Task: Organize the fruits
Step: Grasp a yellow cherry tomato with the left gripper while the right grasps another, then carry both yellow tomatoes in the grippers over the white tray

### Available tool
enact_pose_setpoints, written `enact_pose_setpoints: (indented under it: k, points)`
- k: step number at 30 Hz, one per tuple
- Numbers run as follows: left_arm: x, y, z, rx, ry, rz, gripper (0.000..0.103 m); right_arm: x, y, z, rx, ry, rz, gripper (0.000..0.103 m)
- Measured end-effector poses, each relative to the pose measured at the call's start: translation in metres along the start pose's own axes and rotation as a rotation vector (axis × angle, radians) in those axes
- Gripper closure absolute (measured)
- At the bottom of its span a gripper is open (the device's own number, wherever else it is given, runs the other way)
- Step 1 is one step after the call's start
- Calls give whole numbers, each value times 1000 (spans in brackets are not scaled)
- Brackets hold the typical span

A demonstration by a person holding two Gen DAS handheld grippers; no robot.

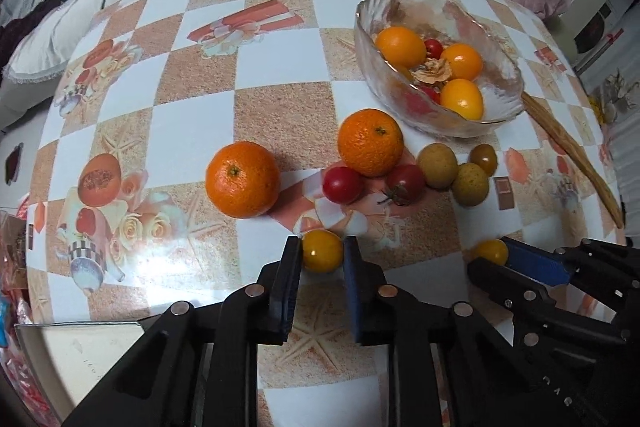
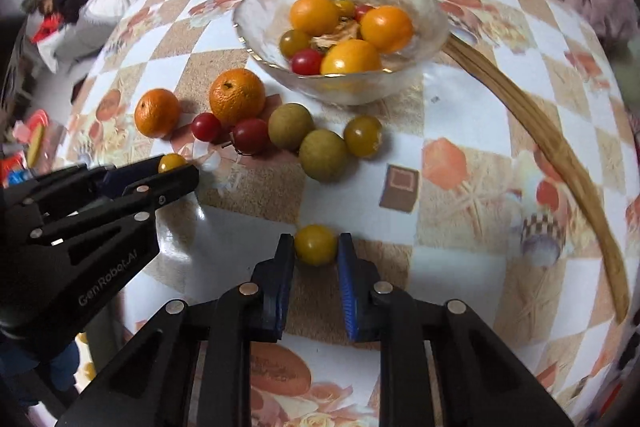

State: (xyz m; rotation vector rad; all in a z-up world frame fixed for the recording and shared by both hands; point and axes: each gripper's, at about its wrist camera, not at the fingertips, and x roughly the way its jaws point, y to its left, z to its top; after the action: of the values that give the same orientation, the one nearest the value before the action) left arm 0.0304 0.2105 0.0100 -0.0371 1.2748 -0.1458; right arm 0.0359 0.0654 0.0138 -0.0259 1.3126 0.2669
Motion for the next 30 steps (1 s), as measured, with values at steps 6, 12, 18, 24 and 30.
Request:
enact_pose_setpoints:
  k: [6, 12, 18, 24, 30]
  points:
    - [-26, 1, -12, -2, -37, -50, 81, -22, -14, -20, 55, -11, 59, 80]
    - [-64, 11, -34, -26, -69, -73, 81, -41, -16, -38, 88, -9, 88, 79]
    - [-91, 32, -62, -62, -88, -70, 81, -58, -1, -53, 79, -8, 106, 79]
    - [-116, 67, -93, -113, -105, -41, 81, -65, 34, -57, 34, 3, 130, 79]
    - [-129, 118, -114, -186, -109, 18, 81, -65, 84, -55, -39, 13, 166, 79]
